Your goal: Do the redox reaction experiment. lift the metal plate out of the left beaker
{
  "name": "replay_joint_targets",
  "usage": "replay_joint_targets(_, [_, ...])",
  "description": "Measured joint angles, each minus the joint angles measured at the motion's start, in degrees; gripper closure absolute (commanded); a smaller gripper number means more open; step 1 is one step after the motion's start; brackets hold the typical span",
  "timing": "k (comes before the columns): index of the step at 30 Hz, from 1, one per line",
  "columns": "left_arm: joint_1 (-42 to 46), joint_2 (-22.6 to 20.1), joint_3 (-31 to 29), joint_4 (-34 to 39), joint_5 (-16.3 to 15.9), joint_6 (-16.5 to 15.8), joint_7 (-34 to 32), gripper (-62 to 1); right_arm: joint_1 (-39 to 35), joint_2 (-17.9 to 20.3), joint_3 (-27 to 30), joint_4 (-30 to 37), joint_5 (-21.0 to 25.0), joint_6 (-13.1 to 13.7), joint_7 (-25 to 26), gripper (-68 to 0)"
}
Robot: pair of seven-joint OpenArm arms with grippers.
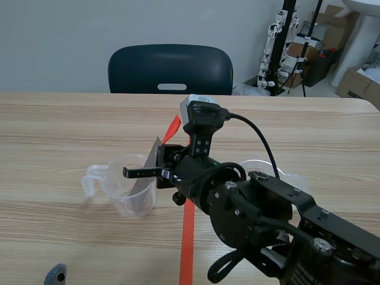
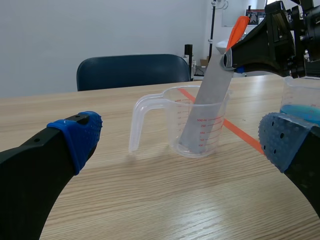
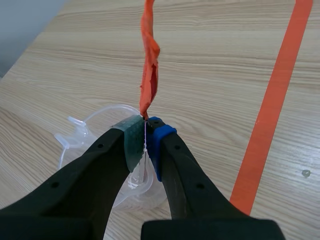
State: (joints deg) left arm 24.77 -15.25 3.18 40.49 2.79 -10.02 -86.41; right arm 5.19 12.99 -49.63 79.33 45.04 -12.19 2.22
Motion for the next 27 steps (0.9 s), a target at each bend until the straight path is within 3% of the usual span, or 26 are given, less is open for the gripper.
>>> replay_joint_targets(8, [0.00, 0.00, 0.00, 0.00, 0.00, 0.00, 0.00, -62.3, 0.00, -0.02, 0.00, 0.00, 0.00, 0.07, 0.07, -0.9])
replay_joint_targets(18, [0.00, 0.00, 0.00, 0.00, 0.00, 0.00, 0.00, -62.3, 0.00, -0.13, 0.00, 0.00, -0.15, 2.36, 0.20, -0.9])
replay_joint_targets(20, [0.00, 0.00, 0.00, 0.00, 0.00, 0.00, 0.00, -62.3, 0.00, -0.13, 0.00, 0.00, -2.73, 4.37, 0.20, -0.8])
replay_joint_targets(27, [0.00, 0.00, 0.00, 0.00, 0.00, 0.00, 0.00, -62.3, 0.00, -0.15, 0.00, 0.00, -7.10, 6.45, 0.15, -0.8])
